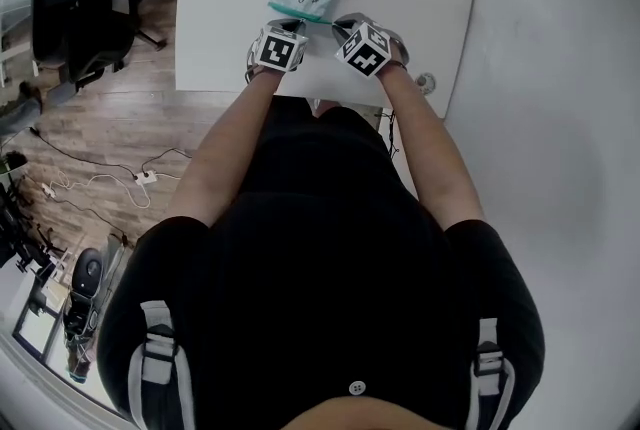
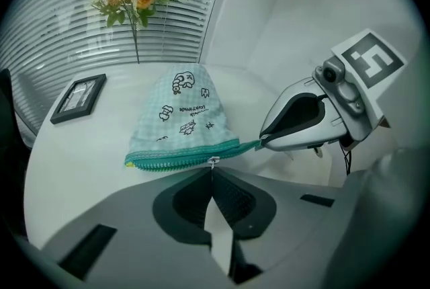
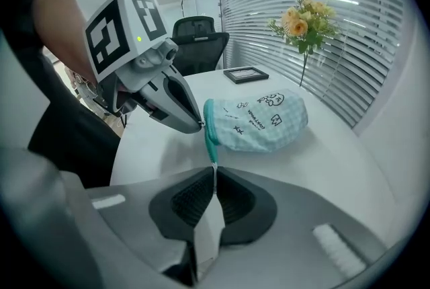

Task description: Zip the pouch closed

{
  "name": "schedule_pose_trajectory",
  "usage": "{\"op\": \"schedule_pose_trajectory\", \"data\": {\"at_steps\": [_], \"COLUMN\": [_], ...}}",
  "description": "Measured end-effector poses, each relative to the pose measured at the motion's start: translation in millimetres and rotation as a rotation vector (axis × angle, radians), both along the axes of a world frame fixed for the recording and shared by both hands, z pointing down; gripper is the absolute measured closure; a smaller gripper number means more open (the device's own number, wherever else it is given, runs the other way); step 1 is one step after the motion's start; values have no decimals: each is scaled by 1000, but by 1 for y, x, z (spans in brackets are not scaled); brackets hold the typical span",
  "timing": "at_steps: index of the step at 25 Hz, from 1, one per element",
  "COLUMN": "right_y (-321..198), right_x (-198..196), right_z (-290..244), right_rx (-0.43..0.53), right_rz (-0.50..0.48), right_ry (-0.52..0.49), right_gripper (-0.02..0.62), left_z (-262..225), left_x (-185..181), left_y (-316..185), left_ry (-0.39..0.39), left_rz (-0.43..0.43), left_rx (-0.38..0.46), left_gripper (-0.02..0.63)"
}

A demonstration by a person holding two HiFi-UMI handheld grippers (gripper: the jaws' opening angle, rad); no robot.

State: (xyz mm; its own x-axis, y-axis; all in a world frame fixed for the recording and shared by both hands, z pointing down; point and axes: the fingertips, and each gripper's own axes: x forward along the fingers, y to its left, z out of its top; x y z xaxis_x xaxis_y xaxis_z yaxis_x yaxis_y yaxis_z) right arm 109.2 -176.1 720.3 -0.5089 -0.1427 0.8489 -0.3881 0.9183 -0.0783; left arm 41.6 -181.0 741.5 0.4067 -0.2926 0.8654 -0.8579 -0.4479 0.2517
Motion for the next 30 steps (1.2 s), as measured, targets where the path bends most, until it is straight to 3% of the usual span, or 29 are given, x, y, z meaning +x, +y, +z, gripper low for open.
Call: {"op": "schedule_pose_trajectory", "data": {"at_steps": [11, 17, 30], "right_y": [-1, 1, -1], "right_x": [-4, -6, -9], "right_z": [-7, -13, -8], "right_rx": [24, 29, 27], "right_rz": [82, 117, 177], "right_ry": [26, 28, 59], "right_gripper": [571, 571, 571], "left_z": [-12, -11, -12], "left_x": [-36, -40, -64], "left_y": [-13, -12, -23], "left_ry": [-10, 10, -22], "left_rz": [1, 6, 25], "left_rx": [23, 14, 23], "left_gripper": [598, 598, 598]}}
